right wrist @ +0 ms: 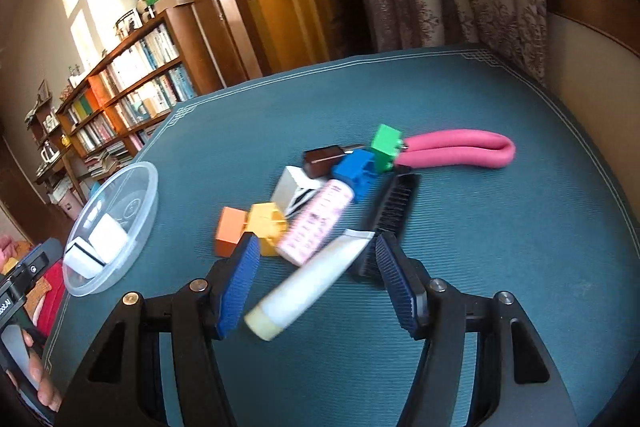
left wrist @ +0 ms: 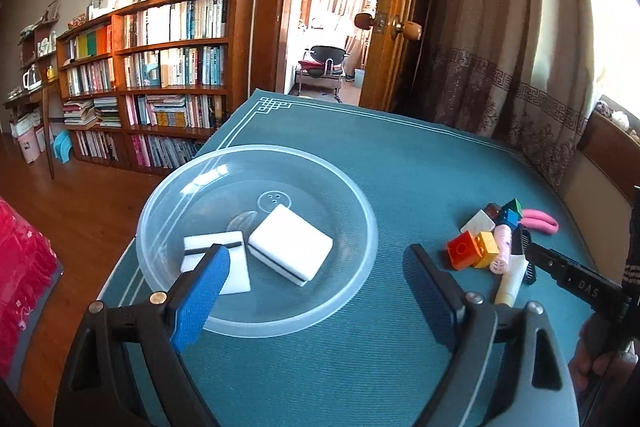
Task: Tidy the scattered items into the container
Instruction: 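Withdraw both tools from the bowl back toward the scattered items, then grasp the black comb with the right tool while the left tool grasps the white tube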
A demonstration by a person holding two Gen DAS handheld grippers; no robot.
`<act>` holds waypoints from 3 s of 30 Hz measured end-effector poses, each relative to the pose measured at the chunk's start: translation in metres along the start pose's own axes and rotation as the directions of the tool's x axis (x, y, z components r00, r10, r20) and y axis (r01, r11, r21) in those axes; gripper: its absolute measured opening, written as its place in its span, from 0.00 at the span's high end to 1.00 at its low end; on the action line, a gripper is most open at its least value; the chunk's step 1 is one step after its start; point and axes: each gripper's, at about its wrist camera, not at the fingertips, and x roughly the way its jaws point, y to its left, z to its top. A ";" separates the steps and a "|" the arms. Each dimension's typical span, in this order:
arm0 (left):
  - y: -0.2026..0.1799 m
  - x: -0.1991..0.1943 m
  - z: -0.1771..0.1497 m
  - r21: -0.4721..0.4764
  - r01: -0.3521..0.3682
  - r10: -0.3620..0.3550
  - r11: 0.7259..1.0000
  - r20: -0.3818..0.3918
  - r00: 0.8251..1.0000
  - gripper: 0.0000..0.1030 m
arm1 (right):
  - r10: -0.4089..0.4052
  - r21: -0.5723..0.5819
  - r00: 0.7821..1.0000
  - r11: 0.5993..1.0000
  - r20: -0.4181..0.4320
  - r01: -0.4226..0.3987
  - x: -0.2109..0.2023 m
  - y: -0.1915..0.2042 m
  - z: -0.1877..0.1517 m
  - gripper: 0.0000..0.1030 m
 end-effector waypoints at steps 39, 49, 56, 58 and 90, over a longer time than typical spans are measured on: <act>-0.084 0.023 -0.018 0.139 0.107 -0.089 0.985 -0.124 0.988 0.12 | -0.150 -0.111 0.984 0.984 -0.094 0.139 0.052 -0.050 0.009 0.72; -0.125 0.035 -0.026 0.198 0.150 -0.116 0.969 -0.172 0.978 0.12 | -0.141 -0.128 0.986 0.983 -0.089 0.129 0.019 -0.082 -0.014 0.72; -0.164 0.050 -0.032 0.253 0.195 -0.142 0.947 -0.214 0.966 0.12 | -0.085 -0.072 0.993 0.994 -0.082 0.080 0.003 -0.102 -0.025 0.71; -0.175 0.054 -0.034 0.279 0.201 -0.140 0.939 -0.223 0.965 0.12 | -0.066 -0.054 0.995 0.997 -0.081 0.061 0.002 -0.106 -0.025 0.71; -0.198 0.067 -0.057 0.282 0.285 -0.198 0.916 -0.302 0.933 0.71 | -0.062 -0.051 0.995 0.997 -0.079 0.058 0.000 -0.106 -0.028 0.71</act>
